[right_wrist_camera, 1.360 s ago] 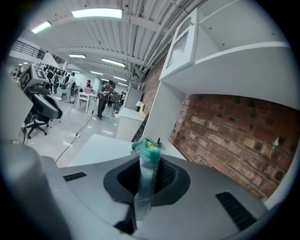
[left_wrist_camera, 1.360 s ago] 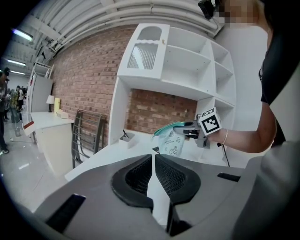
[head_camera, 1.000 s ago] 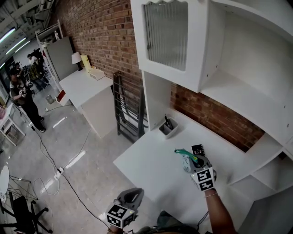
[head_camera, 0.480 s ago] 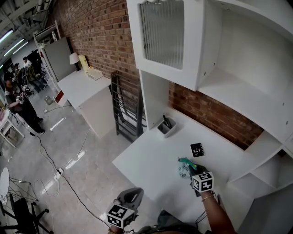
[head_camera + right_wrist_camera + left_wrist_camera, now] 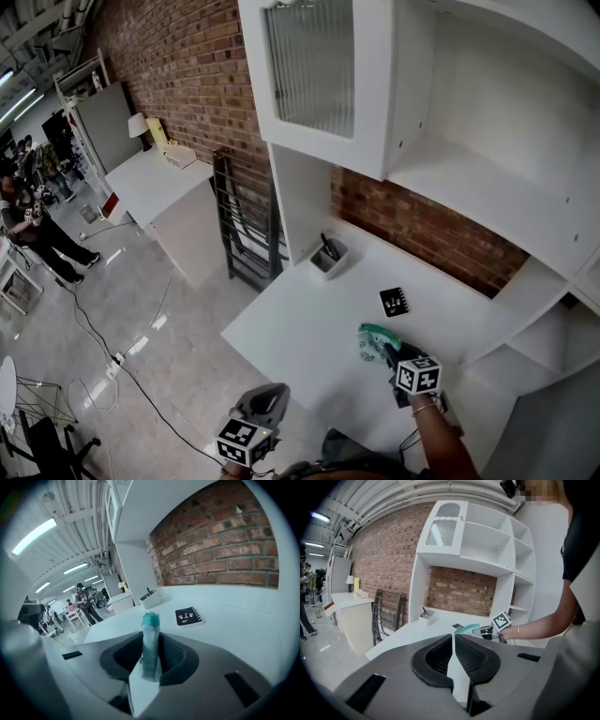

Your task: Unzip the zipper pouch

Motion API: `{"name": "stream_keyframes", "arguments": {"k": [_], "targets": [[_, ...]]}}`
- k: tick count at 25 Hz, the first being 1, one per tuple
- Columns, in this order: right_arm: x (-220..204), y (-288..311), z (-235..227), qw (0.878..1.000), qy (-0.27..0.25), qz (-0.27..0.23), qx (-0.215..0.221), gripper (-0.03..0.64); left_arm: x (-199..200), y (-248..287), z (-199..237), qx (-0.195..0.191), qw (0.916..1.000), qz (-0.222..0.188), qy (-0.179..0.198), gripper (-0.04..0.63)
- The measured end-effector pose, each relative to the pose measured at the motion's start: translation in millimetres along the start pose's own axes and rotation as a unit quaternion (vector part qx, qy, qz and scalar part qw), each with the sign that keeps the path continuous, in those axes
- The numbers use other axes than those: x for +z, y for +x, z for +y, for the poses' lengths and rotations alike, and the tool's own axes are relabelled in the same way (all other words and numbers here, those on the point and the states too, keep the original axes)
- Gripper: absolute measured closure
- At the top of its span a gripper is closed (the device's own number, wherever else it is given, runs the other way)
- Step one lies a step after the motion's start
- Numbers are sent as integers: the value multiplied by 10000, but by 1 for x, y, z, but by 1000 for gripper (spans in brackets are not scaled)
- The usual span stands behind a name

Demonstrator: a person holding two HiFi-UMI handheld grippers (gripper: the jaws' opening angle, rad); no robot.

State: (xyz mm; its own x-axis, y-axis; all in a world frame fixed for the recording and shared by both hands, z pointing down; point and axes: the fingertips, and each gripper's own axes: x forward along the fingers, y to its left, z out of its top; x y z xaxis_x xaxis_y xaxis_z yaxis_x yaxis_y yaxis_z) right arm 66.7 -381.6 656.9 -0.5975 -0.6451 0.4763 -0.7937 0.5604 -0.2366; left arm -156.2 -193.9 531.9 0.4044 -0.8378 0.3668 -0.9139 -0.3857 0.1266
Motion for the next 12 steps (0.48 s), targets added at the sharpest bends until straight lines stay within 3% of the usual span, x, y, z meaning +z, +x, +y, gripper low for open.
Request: {"name": "stream_keyframes", "arguments": {"k": [2,12], "targets": [[-2,-6,-3,9999,134,-7,-21,499,-1,3,-4,-80,10000,11,23,580],[-22,-41,-14,9993,-7,97,-374,497,-2,14,-16,-367,9993,15,80,580]]}}
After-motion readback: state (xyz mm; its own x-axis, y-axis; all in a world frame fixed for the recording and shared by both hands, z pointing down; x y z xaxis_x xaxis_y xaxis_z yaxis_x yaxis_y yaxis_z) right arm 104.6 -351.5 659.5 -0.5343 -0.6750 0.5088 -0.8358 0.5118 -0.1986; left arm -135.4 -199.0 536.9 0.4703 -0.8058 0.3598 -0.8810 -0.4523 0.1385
